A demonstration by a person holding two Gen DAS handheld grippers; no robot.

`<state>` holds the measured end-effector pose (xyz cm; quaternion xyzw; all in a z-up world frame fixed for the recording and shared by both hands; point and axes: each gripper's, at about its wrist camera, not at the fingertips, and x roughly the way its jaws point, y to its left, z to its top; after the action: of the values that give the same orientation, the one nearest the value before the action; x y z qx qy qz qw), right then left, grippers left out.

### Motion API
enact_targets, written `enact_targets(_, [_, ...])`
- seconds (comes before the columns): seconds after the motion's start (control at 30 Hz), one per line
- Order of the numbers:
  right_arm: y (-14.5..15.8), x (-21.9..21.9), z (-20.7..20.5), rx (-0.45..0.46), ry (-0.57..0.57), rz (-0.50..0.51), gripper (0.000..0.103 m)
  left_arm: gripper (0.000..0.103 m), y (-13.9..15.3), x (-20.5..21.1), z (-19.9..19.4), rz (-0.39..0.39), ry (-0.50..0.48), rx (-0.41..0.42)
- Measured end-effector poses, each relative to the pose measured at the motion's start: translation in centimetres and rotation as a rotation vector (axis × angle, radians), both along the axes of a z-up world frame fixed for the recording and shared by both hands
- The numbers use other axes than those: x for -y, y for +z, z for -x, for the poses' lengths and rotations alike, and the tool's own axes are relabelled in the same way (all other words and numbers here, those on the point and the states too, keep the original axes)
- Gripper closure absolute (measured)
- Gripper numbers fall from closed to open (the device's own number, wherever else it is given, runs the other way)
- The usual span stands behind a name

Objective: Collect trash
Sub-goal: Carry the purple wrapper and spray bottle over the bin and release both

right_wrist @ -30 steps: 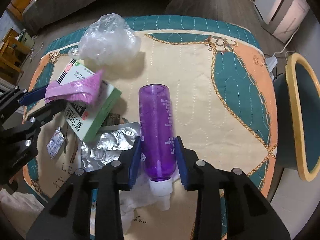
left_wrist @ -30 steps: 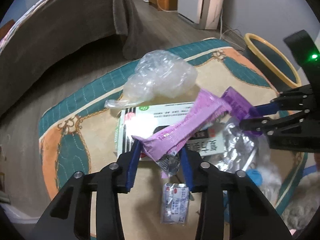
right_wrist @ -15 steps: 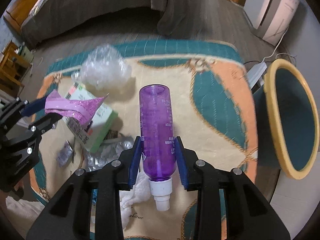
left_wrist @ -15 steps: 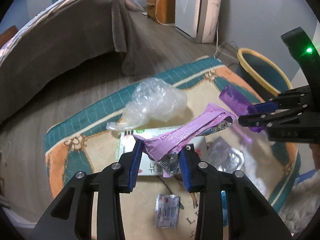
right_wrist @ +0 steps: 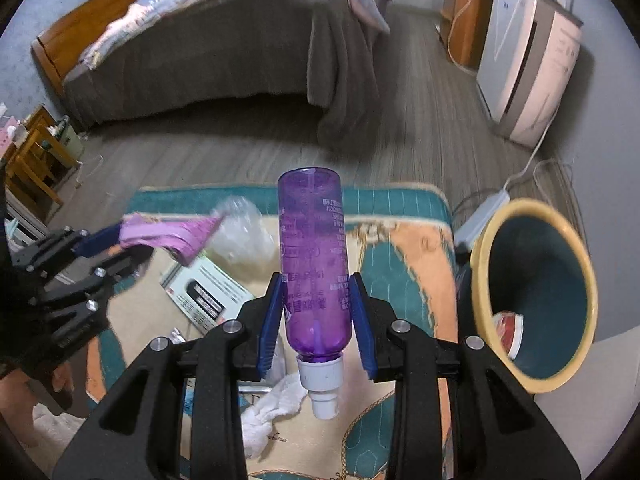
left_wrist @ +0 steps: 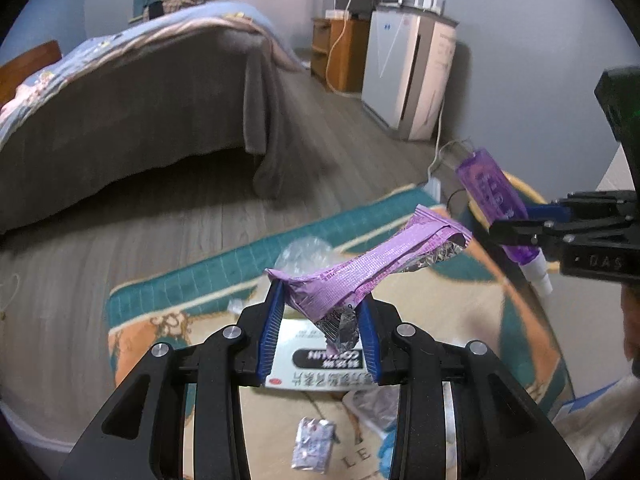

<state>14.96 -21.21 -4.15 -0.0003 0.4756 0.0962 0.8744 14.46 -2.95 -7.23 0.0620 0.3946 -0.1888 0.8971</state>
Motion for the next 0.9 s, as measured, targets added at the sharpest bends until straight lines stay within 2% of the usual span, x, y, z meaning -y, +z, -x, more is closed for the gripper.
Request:
enact_targets(0.2, [5.8,1.1,1.7,0.139,0.019,-0.009,0.071,0.066,1.3,1.1,0.9,0.026,-0.016,0.024])
enact_targets(0.33, [7.6,1.8,2.6,0.193,0.034,0.007,0.071,0.066,1.0,2.6,1.6,0.011,-0.035,0.012])
enact_targets(0.57, [7.8,5.1,2.6,0.197,0.01,0.027,0.071,0.066,1.1,7.0,2.5,0.007,-0.092,0.005])
enact_targets(0.9, [6.3,14.1,2.3,0.172,-0.13,0.061,0.071,0.066,0.7,14.5,3.4,-0.006,-0.212,0.003])
